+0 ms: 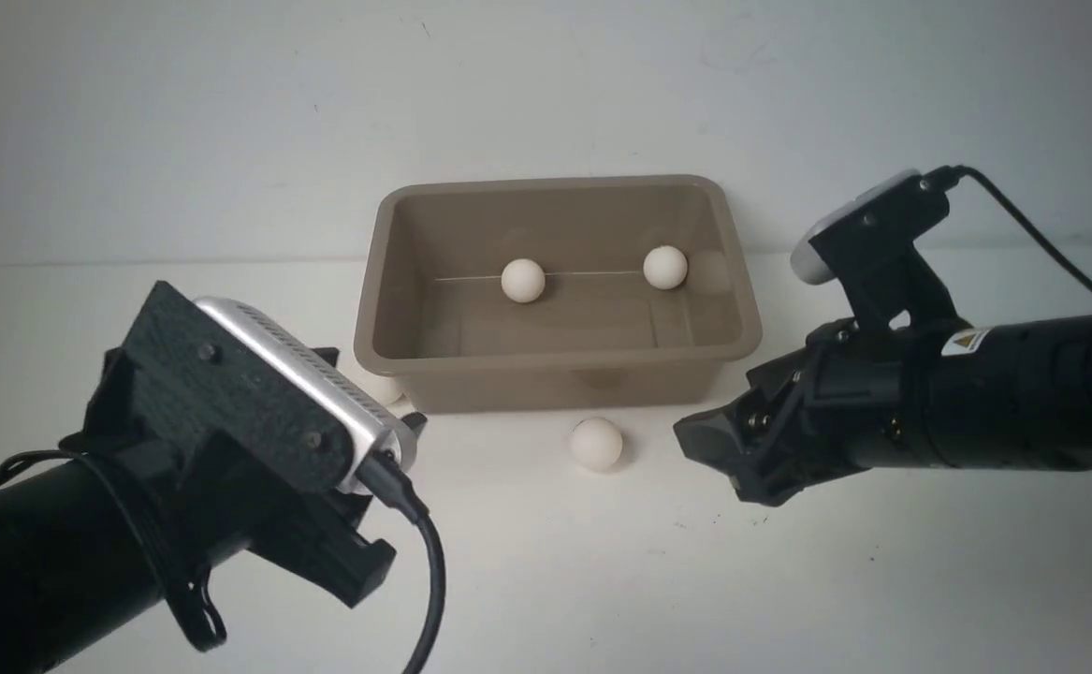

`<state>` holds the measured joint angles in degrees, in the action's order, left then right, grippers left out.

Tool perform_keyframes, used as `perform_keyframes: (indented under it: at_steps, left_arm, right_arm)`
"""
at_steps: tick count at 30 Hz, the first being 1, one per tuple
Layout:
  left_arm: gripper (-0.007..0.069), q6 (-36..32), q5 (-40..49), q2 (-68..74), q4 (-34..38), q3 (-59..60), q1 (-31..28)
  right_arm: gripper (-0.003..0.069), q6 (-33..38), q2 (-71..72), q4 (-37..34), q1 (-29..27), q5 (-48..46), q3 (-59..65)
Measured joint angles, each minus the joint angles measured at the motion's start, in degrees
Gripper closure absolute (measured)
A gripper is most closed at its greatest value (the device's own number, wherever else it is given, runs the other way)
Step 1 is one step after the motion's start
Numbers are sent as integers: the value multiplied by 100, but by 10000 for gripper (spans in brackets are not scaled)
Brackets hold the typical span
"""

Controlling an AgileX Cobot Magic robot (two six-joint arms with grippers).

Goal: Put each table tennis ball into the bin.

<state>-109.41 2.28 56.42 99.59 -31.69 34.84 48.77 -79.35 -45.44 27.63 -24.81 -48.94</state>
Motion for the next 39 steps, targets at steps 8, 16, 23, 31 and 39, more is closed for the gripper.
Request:
perform_keyframes:
  at_steps: [8,16,23,31,39]
  left_arm:
    - [178,611,2007,0,-114,-225,0]
    - [178,2600,3734,-12,-916,-258,0]
    - [178,5549,3727,-30,-3790,-258,-132]
    - [178,8237,3842,-37,-7498,-791,-880]
    - [178,8658,3685,-211,-8902,-2076,-1430]
  right_arm:
    - [145,8,0,0,0,0,0]
    - [145,27,0,0,0,13,0]
    - [145,27,0,0,0,13,0]
    - [145,33,0,0,0,18,0]
    - [145,33,-33,-271,136,406,5]
